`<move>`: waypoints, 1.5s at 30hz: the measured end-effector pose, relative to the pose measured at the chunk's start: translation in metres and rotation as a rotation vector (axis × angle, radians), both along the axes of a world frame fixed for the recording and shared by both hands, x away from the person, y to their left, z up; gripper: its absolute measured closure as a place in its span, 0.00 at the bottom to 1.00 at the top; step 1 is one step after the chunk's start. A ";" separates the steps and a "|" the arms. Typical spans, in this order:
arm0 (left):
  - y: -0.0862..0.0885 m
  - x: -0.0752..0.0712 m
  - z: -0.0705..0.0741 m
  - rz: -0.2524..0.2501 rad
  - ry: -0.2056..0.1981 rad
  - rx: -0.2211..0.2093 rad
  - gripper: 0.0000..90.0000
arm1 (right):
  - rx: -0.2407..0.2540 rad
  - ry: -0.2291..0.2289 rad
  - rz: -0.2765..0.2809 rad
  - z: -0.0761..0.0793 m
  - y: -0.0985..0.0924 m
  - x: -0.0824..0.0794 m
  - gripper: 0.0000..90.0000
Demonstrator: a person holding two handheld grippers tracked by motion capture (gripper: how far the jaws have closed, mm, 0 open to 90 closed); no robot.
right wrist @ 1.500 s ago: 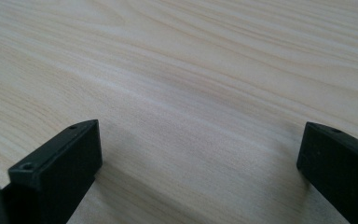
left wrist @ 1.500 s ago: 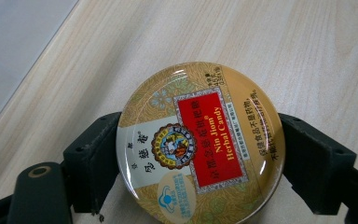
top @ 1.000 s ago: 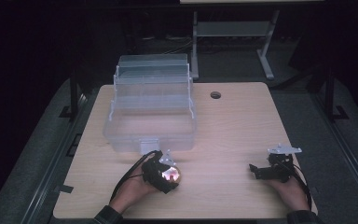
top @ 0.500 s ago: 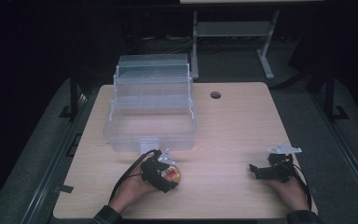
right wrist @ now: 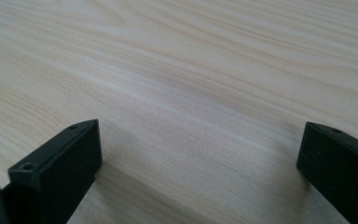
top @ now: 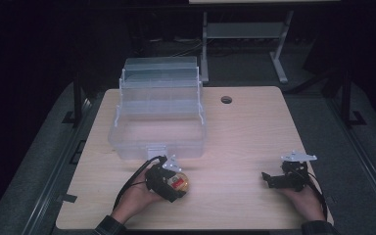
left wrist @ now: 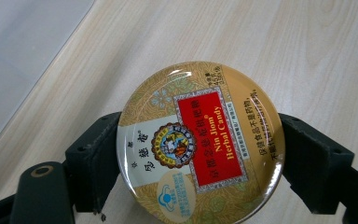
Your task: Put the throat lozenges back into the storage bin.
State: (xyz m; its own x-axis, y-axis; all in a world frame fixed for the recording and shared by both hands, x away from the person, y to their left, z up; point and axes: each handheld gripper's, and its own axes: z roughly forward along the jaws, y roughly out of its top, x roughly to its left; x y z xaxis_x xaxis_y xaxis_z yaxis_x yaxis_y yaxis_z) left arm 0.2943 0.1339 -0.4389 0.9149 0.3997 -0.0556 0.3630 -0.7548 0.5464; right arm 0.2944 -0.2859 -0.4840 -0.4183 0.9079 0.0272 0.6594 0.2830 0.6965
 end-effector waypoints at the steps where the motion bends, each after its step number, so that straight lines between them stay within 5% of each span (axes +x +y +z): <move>1: 0.000 0.000 0.001 -0.001 0.000 0.000 0.22 | -0.001 0.000 0.000 0.000 0.000 0.000 0.00; 45: 0.008 0.006 0.043 -0.021 -0.025 -0.024 0.22 | 0.000 0.000 0.000 0.000 0.000 0.000 0.00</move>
State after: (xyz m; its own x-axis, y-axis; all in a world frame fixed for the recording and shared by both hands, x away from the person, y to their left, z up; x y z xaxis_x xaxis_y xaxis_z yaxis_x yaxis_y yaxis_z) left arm 0.2999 0.1423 -0.3956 0.9243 0.3794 -0.0423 0.3335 -0.7486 0.5730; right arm 0.2944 -0.2859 -0.4840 -0.4185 0.9078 0.0269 0.6595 0.2834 0.6963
